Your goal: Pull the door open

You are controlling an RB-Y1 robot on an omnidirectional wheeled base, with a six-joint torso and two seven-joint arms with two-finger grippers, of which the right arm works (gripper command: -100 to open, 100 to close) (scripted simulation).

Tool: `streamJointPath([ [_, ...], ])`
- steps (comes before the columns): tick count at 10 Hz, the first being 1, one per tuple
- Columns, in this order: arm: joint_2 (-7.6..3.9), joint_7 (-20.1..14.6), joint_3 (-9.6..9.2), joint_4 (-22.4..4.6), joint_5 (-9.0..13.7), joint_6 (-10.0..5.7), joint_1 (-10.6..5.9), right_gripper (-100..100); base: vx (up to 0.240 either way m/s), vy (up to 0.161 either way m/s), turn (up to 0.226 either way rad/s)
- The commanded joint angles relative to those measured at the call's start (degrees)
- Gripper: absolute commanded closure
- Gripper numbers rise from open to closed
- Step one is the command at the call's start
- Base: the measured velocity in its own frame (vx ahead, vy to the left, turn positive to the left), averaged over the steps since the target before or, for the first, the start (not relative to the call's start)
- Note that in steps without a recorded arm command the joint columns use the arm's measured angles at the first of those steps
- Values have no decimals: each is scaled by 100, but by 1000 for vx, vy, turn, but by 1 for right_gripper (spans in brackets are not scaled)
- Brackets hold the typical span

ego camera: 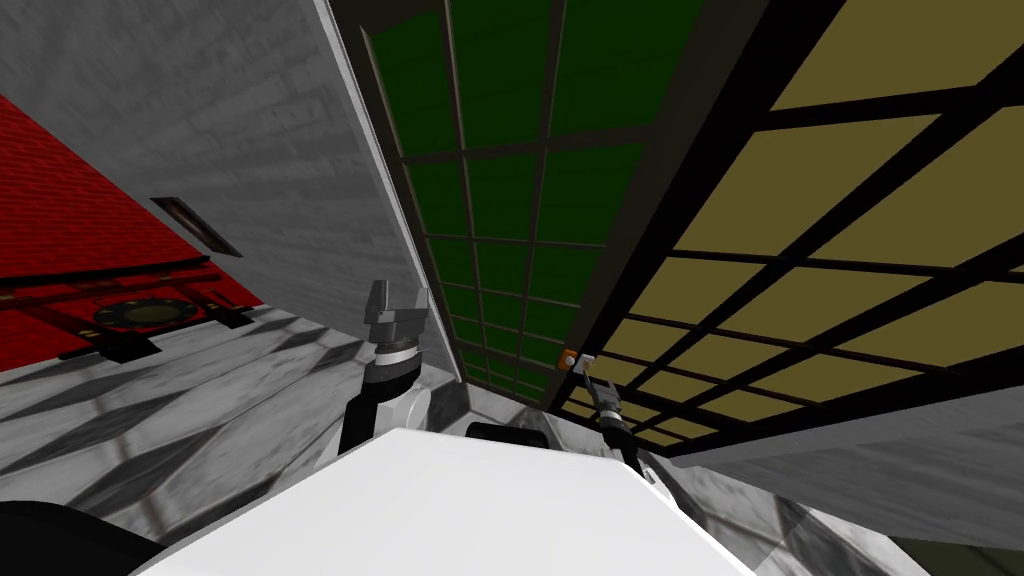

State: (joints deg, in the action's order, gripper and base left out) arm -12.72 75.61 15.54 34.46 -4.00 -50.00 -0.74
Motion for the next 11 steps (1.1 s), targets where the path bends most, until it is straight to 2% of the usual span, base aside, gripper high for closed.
streamJointPath([
  [1, 86, 4, -59, 163, -25, 46, -105, -100, 157, 0, 164],
  [2, 84, 8, -37, 222, -19, 73, 26, -100, 98, -2, 51],
  [3, 84, 8, -37, 222, -19, 73, 26, 100, -23, 1, -37],
  [8, 84, 8, -37, 222, -19, 73, 26, 100, -15, 6, 4],
  [9, 64, -109, -29, 160, 13, 93, 153, 100, -108, -3, -28],
  [11, 64, -109, -29, 160, 13, 93, 153, 100, -115, 13, -18],
])
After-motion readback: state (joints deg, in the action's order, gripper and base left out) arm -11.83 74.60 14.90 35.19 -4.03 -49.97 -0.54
